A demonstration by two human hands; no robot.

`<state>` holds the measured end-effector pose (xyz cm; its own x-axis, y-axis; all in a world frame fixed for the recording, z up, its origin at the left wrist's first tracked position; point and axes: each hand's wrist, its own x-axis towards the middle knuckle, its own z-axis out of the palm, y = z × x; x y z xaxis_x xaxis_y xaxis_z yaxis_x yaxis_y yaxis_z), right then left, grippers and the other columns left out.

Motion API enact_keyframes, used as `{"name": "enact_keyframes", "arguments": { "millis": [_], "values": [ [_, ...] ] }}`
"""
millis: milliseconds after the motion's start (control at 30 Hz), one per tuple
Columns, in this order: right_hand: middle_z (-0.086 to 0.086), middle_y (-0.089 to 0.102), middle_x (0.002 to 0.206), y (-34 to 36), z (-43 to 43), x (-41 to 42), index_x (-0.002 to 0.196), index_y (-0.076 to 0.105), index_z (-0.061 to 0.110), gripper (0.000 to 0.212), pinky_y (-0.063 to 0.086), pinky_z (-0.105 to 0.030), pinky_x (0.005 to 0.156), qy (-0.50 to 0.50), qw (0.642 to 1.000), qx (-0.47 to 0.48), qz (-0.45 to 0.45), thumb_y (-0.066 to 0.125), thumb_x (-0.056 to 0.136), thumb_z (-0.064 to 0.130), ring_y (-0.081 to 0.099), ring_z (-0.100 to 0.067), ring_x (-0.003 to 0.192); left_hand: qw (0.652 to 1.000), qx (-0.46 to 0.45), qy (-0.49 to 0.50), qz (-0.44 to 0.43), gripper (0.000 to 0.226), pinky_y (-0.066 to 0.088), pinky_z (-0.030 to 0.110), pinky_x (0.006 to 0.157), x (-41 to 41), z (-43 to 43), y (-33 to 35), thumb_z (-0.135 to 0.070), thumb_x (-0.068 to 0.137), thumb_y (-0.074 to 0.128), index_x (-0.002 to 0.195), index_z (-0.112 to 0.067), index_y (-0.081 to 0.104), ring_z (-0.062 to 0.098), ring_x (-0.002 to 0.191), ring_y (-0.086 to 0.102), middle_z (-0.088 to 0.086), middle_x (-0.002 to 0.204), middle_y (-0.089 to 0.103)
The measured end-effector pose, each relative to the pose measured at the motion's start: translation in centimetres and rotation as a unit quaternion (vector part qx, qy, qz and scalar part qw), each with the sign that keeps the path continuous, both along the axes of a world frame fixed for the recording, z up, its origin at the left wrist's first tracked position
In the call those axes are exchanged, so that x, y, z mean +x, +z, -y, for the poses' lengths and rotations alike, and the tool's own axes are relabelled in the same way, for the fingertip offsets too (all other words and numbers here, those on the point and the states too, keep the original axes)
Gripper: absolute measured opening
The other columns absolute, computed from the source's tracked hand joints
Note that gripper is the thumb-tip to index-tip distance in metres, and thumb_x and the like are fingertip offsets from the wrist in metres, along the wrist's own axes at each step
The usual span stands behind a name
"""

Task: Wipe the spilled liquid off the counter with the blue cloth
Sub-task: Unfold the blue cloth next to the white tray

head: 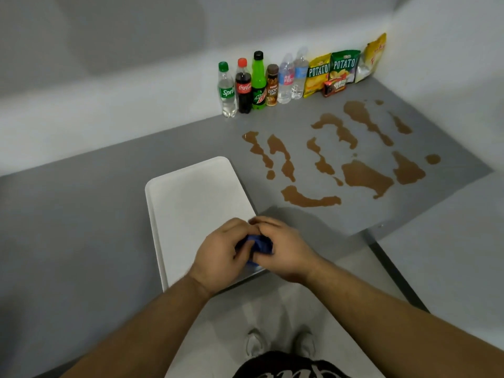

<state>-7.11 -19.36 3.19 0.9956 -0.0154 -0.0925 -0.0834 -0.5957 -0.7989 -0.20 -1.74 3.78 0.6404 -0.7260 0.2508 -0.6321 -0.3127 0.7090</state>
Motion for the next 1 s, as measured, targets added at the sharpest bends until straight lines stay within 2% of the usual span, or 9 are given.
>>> {"name": "enact_keyframes", "arguments": {
  "millis": [167,300,367,467,600,767,867,933,1000],
  "values": [
    [0.007,0.064,0.081,2.1,3.6,-2.1,0.088,0.062,0.03,0.006,0.054,-0.035,0.067,-0.084,0.994,0.07,0.019,0.061,0.091,0.035,0.062,-0.011,0.072,0.987,-0.055,0.066,-0.137,0.038,0.052,0.014,0.088,-1.1,4.2,3.0,-0.042,0.094,0.07,0.13,-0.043,0.056,0.006,0.104,0.068,-0.019,0.108,0.068],
    [0.008,0.072,0.091,2.6,7.0,-4.2,0.1,0.068,0.029,0.006,0.057,-0.028,0.078,-0.128,0.981,0.141,0.041,0.065,0.098,0.034,0.069,-0.01,0.085,0.974,0.056,0.05,-0.216,0.054,0.053,0.012,0.081,-1.5,6.5,3.2,-0.076,0.076,0.071,0.12,-0.048,0.059,0.0,0.097,0.068,-0.027,0.104,0.069],
    [0.008,0.074,0.096,2.3,8.8,-5.5,0.101,0.069,0.029,0.006,0.057,-0.025,0.082,-0.161,0.969,0.18,0.057,0.065,0.1,0.033,0.071,-0.009,0.09,0.968,0.122,0.052,-0.215,0.037,0.057,0.026,0.08,-1.7,7.3,2.1,-0.066,0.077,0.077,0.104,-0.04,0.07,0.005,0.086,0.068,-0.017,0.094,0.074],
    [0.011,0.075,0.103,1.1,11.2,-7.2,0.106,0.069,0.034,0.009,0.057,-0.028,0.088,-0.208,0.952,0.219,0.049,0.062,0.102,0.031,0.071,-0.007,0.099,0.955,0.13,0.042,-0.265,0.015,0.059,0.043,0.084,-2.4,8.3,0.4,-0.039,0.087,0.08,0.089,-0.024,0.075,0.014,0.081,0.07,-0.003,0.086,0.076],
    [0.006,0.073,0.103,-0.9,13.2,-8.8,0.105,0.066,0.031,0.014,0.054,-0.037,0.098,-0.277,0.926,0.255,-0.032,0.057,0.104,0.02,0.069,-0.015,0.102,0.947,0.155,0.022,-0.281,0.006,0.06,0.039,0.086,-3.8,9.3,-1.3,-0.029,0.086,0.075,0.091,-0.032,0.072,0.015,0.086,0.071,-0.004,0.089,0.075],
    [0.008,0.067,0.096,-3.2,14.8,-9.8,0.108,0.063,0.026,0.011,0.048,-0.021,0.073,-0.295,0.934,0.173,-0.1,0.053,0.105,0.024,0.066,-0.014,0.097,0.949,0.178,0.069,-0.249,0.02,0.056,0.027,0.085,-3.4,9.9,-2.5,-0.028,0.097,0.068,0.093,-0.048,0.068,0.003,0.09,0.07,-0.017,0.094,0.074],
    [-0.001,0.068,0.103,-3.9,14.8,-8.9,0.121,0.063,0.018,0.022,0.053,-0.033,0.083,-0.293,0.94,0.108,-0.136,0.052,0.106,0.029,0.064,-0.016,0.096,0.95,0.199,0.079,-0.225,0.016,0.056,0.028,0.09,-2.1,10.0,-3.1,-0.028,0.098,0.066,0.102,-0.044,0.068,0.005,0.097,0.067,-0.018,0.102,0.071],
    [-0.001,0.07,0.104,-4.1,14.7,-8.0,0.116,0.065,0.021,0.019,0.055,-0.038,0.088,-0.3,0.942,0.09,-0.121,0.055,0.104,0.032,0.066,-0.016,0.095,0.951,0.205,0.082,-0.218,0.015,0.057,0.028,0.091,-1.1,10.3,-3.5,-0.027,0.097,0.066,0.106,-0.039,0.07,0.004,0.096,0.067,-0.017,0.102,0.072],
    [0.009,0.07,0.093,-4.2,14.8,-7.1,0.104,0.066,0.03,0.012,0.053,-0.03,0.076,-0.322,0.94,0.091,-0.07,0.059,0.1,0.039,0.065,-0.007,0.082,0.956,0.164,0.097,-0.223,0.019,0.055,0.018,0.084,0.0,10.6,-3.8,-0.024,0.097,0.067,0.101,-0.043,0.069,-0.001,0.091,0.067,-0.021,0.095,0.073]
  ]
}}
